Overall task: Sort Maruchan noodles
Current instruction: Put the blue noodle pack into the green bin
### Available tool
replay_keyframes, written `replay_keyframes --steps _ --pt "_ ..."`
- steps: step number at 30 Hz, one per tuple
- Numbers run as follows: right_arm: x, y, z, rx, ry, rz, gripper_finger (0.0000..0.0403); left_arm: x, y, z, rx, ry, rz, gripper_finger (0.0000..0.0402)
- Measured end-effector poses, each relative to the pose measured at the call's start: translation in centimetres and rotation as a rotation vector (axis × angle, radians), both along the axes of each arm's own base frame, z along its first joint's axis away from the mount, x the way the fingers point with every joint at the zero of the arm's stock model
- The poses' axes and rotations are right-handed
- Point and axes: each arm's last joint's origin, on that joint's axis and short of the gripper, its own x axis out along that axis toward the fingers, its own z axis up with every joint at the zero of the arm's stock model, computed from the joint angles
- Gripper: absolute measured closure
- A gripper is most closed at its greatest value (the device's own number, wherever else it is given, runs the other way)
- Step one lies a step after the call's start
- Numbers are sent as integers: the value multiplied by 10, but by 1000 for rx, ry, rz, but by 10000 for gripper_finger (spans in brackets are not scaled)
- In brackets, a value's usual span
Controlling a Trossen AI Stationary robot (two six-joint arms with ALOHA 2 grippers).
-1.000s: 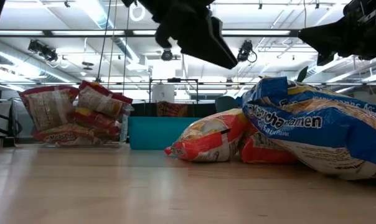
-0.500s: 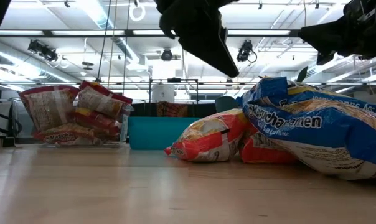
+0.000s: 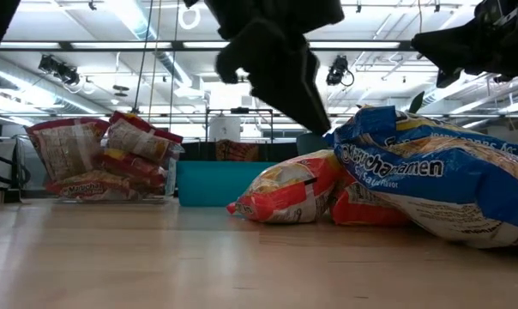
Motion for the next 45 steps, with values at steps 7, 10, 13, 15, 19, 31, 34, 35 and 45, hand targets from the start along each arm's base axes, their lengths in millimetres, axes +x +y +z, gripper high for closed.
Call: replay_keyframes --steps 7,10,13,15,19,31,34,35,45 --pt "0 0 1 0 -6 1 348 3 1 -4 1 -6 9 260" --pt "0 0 1 0 -9 1 348 3 1 -4 1 -8 11 260" --pt "0 0 1 0 -10 0 348 3 1 -4 0 -9 11 260" --pt "0 0 1 0 -11 1 348 3 0 -4 -2 -7 10 260" --pt "0 0 1 0 -10 1 348 2 -5 -4 -21 -8 24 260" --pt "0 0 1 0 -10 1 348 -4 -11 25 -94 107 153 260" --pt "0 0 1 0 -10 1 348 -8 -17 22 -49 137 110 260" --pt "0 0 1 0 -10 1 348 -8 -20 21 -33 127 96 260" --pt "0 0 1 0 -10 1 348 -6 -32 4 14 19 -4 260"
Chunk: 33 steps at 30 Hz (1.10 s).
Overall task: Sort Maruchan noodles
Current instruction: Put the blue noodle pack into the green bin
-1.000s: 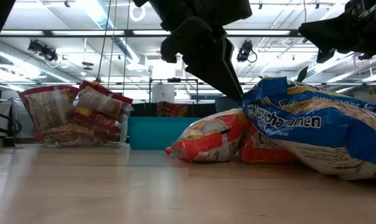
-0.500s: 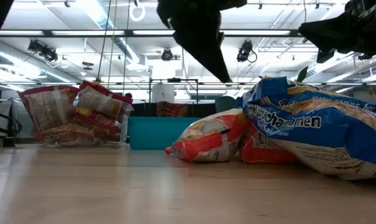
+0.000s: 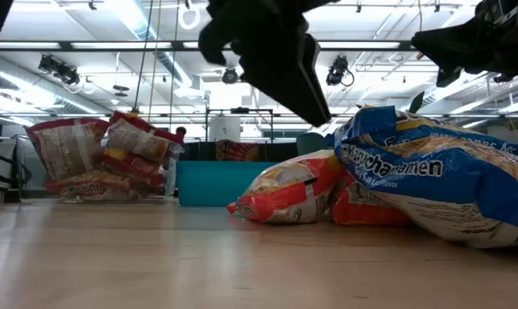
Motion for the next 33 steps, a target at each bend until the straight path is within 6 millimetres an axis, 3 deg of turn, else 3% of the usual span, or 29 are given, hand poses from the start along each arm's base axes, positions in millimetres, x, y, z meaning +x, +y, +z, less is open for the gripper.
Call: replay_keyframes --steps 8,18,33 --pt "0 0 0 0 0 0 348 -3 5 -10 167 -6 -2 260" --pt "0 0 0 0 -1 1 348 9 15 -19 48 -21 -39 260" --pt "0 0 0 0 0 0 348 15 14 -28 20 -39 -49 260"
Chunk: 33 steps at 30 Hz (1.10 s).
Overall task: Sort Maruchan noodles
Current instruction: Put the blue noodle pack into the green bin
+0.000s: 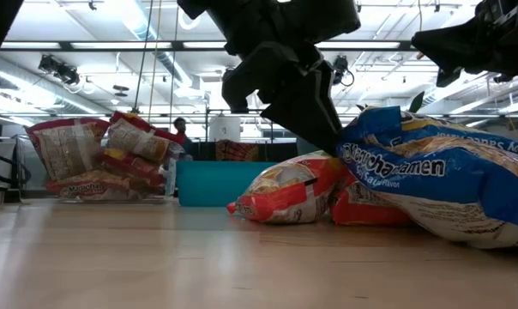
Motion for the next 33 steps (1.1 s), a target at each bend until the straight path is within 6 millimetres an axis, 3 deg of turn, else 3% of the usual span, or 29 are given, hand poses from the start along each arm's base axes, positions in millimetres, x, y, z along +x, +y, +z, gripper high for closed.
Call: replay_keyframes --steps 21,33 --pt "0 0 0 0 0 0 348 0 0 0 -17 0 20 263" --pt "0 0 0 0 0 0 348 1 -1 1 -30 -7 3 374"
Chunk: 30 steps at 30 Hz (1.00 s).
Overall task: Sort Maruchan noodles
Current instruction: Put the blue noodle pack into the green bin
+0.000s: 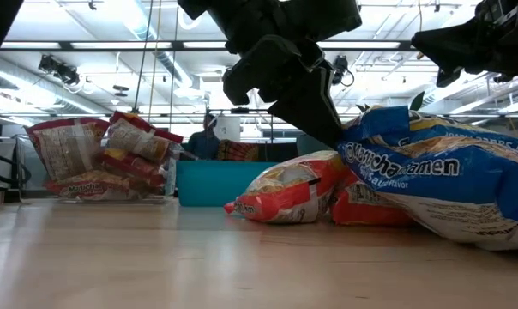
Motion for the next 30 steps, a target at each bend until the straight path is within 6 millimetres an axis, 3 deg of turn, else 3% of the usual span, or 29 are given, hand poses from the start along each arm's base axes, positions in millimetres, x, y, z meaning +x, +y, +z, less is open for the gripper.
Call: replay_keyframes --steps 3,16,30 --pt "0 0 0 0 0 0 348 0 0 0 -1 -3 0 393" --pt "0 0 0 0 0 0 348 7 14 24 2 -51 46 399" --pt "0 0 0 0 0 0 348 -8 44 72 21 -123 124 400"
